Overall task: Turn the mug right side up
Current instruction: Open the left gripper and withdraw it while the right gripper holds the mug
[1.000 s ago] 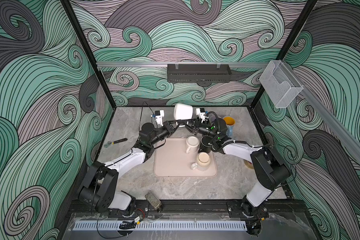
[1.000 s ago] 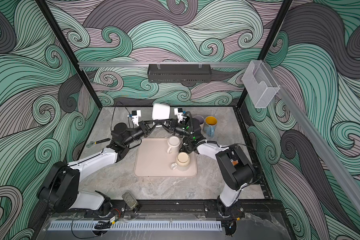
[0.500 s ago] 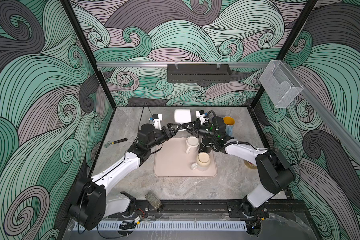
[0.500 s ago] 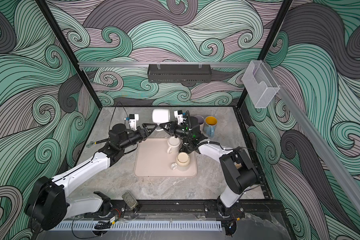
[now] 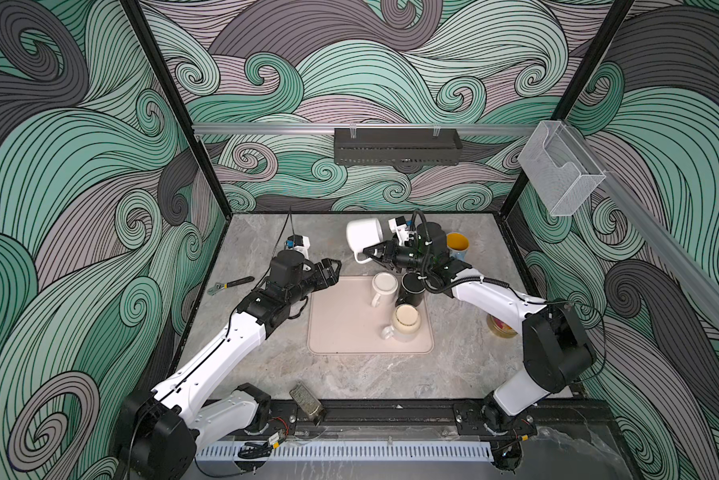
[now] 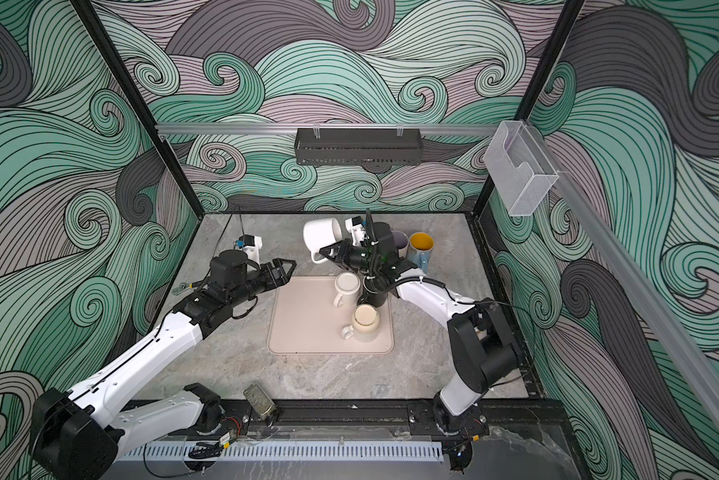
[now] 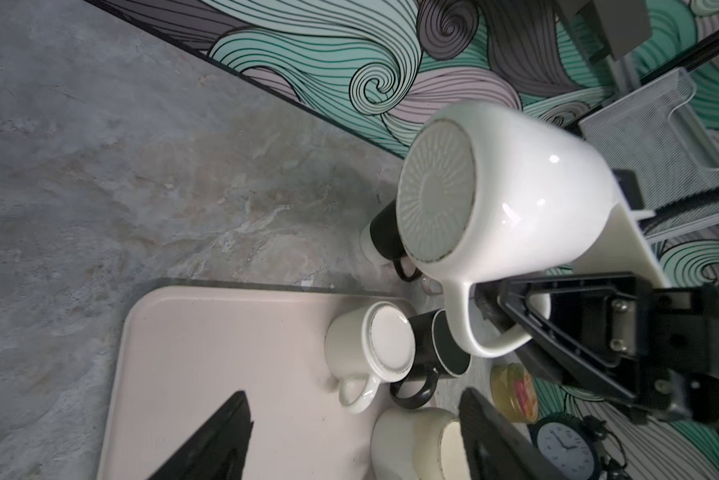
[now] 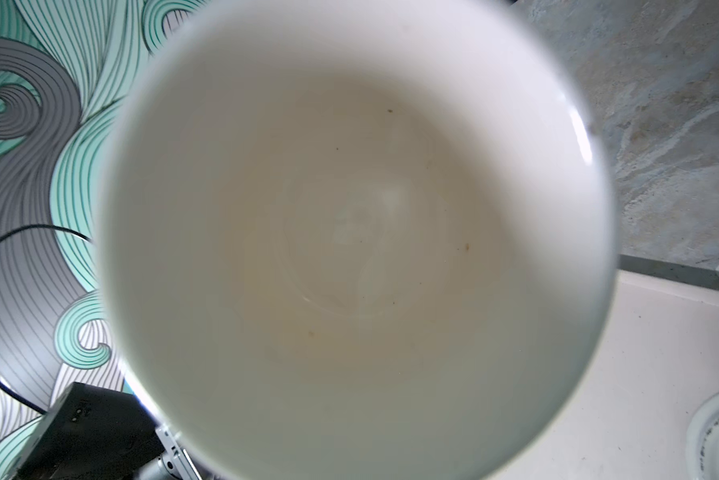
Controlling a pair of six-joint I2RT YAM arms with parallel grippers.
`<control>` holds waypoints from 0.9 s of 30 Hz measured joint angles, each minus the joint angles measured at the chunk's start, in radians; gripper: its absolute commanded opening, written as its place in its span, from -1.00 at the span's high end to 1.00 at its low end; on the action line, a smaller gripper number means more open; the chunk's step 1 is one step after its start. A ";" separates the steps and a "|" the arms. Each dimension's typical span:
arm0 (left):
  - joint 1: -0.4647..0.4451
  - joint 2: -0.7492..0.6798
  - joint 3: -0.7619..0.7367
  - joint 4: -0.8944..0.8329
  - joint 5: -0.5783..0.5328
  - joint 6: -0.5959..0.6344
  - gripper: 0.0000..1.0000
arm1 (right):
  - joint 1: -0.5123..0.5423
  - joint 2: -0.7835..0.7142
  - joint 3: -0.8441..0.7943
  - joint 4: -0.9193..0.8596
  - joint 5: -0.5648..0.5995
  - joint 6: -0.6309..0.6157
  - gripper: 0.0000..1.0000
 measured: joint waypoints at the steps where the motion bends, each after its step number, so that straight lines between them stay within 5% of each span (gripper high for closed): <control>1: 0.000 0.008 0.008 -0.021 0.003 0.013 -0.53 | 0.012 0.000 0.023 -0.045 0.019 -0.033 1.00; 15: -0.039 0.050 0.011 -0.122 0.001 0.057 -0.48 | 0.112 0.048 0.351 -0.610 0.460 -0.386 1.00; 27: -0.085 0.045 -0.017 -0.098 -0.017 0.056 -0.47 | 0.140 0.282 0.552 -0.809 0.739 -0.521 1.00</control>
